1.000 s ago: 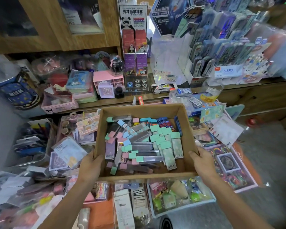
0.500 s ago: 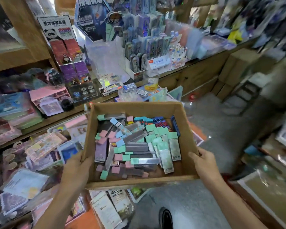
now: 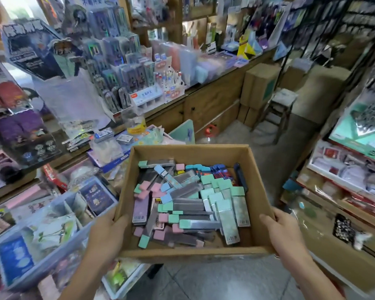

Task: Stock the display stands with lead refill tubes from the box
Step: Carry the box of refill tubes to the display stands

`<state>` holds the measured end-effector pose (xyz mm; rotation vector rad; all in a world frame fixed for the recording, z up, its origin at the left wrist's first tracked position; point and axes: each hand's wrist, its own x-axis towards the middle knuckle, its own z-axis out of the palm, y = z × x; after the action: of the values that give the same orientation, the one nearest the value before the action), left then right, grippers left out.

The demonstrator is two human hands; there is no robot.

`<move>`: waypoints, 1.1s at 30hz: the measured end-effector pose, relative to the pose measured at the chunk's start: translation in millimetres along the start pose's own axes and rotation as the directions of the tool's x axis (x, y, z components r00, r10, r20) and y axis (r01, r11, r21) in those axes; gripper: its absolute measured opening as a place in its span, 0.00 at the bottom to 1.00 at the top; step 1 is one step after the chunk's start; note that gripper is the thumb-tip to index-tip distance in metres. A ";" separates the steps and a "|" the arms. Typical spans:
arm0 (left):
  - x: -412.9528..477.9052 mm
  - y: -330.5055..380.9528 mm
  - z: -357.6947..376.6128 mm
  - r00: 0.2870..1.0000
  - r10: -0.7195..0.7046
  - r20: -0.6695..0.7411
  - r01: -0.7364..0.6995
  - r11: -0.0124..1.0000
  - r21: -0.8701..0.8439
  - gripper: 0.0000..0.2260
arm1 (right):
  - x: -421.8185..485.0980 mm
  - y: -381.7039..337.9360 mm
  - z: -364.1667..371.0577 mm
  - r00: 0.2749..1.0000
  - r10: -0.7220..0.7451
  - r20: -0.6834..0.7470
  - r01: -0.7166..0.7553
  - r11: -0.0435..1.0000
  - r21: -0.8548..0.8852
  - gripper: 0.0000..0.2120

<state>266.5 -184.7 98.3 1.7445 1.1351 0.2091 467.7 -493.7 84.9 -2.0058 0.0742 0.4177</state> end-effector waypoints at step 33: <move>273.1 339.1 360.4 0.926 0.225 0.302 -0.242 0.970 0.019 0.13 | 392.6 -65.2 -192.7 0.918 0.167 -0.361 -0.180 0.984 -0.003 0.12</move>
<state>830.2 -226.6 102.7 1.8870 0.7196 0.0540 900.9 -582.5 91.1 -2.0983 0.4802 0.1579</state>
